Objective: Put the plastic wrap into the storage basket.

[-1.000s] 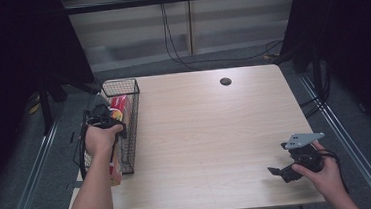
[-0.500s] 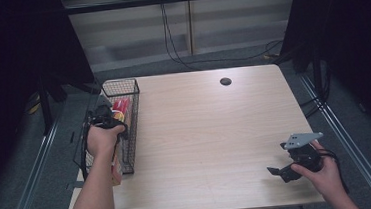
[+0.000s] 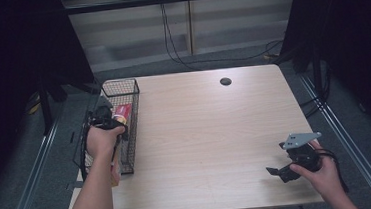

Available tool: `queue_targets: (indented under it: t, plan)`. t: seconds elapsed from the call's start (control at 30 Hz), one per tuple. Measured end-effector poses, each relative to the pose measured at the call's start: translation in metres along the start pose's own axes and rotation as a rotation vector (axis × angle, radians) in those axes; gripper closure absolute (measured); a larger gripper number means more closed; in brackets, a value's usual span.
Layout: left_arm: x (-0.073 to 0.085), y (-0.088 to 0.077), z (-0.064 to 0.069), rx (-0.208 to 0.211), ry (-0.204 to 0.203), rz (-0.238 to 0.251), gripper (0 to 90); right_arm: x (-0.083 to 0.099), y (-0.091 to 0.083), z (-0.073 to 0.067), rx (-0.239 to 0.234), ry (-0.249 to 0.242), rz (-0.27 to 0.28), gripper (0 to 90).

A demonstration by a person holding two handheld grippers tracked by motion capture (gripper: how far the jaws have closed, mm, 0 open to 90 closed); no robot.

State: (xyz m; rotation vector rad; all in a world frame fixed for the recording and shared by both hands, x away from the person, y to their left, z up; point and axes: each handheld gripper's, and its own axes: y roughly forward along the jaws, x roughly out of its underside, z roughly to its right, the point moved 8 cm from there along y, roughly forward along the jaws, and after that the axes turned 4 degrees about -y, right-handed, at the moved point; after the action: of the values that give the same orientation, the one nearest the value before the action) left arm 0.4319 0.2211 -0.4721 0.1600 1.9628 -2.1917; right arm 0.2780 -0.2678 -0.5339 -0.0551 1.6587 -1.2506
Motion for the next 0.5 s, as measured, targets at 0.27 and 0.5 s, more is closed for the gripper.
queue_targets:
  t: [0.27, 0.5]
  plan:
    - [-0.005, -0.016, 0.002, 0.027, -0.002, 0.040, 37.8, 0.000, -0.001, 0.000, 0.000, -0.001, 0.003, 0.0]
    - [-0.008, -0.035, 0.003, 0.088, 0.030, 0.101, 31.9, -0.002, 0.000, 0.000, -0.001, -0.004, 0.012, 0.0]
